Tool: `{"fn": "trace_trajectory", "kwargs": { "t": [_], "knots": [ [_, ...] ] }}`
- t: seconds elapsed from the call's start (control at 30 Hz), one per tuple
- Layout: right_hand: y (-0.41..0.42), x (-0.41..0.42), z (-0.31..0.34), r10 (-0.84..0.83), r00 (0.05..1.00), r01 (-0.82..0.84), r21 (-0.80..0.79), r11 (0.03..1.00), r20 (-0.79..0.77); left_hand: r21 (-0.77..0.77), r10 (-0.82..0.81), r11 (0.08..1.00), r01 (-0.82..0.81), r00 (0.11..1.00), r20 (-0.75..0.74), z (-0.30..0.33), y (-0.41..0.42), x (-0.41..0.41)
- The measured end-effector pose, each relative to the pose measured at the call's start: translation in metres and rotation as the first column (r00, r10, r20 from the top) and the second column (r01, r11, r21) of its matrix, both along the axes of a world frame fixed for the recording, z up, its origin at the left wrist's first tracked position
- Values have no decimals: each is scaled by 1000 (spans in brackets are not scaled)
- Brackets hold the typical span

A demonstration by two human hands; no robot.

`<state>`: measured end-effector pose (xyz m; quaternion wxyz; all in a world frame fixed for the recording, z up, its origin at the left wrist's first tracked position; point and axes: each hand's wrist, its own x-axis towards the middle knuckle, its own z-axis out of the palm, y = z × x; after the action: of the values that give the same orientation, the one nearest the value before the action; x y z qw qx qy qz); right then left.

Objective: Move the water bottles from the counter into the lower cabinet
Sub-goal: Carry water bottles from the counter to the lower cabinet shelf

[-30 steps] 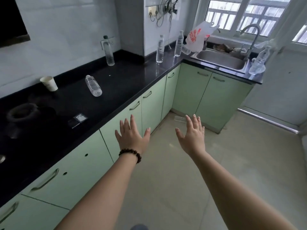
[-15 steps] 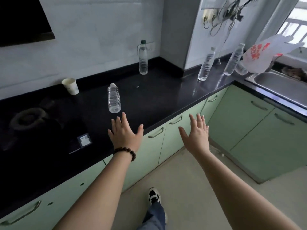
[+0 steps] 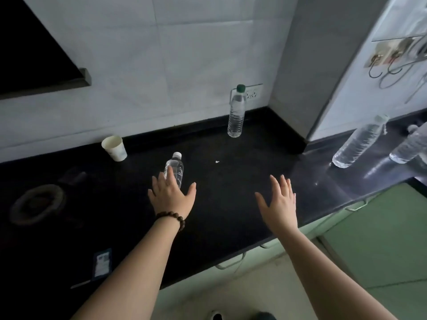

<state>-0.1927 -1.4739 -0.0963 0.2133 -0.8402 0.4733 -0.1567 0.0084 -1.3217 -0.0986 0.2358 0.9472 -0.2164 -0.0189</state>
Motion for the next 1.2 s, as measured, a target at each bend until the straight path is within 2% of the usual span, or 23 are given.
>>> {"fn": "trace_trajectory", "kwargs": {
  "t": [0.13, 0.27, 0.47, 0.57, 0.73, 0.83, 0.93, 1.07, 1.2],
  "knots": [
    [-33, 23, -7, 61, 998, -61, 19, 998, 11, 105, 54, 993, -49, 998, -40, -10, -24, 25],
    [-67, 49, -12, 121, 992, -122, 30, 992, 31, 137, 150, 982, -131, 978, -144, -17, -49, 43],
    [-125, 76, -20, 212, 976, -214, 53, 975, 44, 313, 342, 911, -267, 915, -213, -29, -79, 63],
    [-151, 84, -26, 247, 968, -250, 74, 966, 45, 407, 402, 860, -307, 899, -171, -39, -81, 69],
    [-190, 95, -32, 301, 952, -306, 112, 946, 55, 402, 437, 842, -358, 892, -120, -42, -82, 79],
    [-212, 114, -29, 327, 941, -337, 137, 932, 90, 272, 462, 871, -409, 871, -167, -35, -96, 71],
    [-235, 145, -21, 327, 933, -348, 158, 924, 147, 12, 449, 885, -465, 849, -277, -24, -122, 50],
    [-263, 195, -9, 282, 932, -334, 234, 913, 230, -295, 368, 819, -493, 845, -388, -3, -159, 21],
    [-279, 240, -5, 176, 913, -312, 353, 882, 367, -421, 316, 752, -508, 837, -447, 11, -179, 10]
  ]
}}
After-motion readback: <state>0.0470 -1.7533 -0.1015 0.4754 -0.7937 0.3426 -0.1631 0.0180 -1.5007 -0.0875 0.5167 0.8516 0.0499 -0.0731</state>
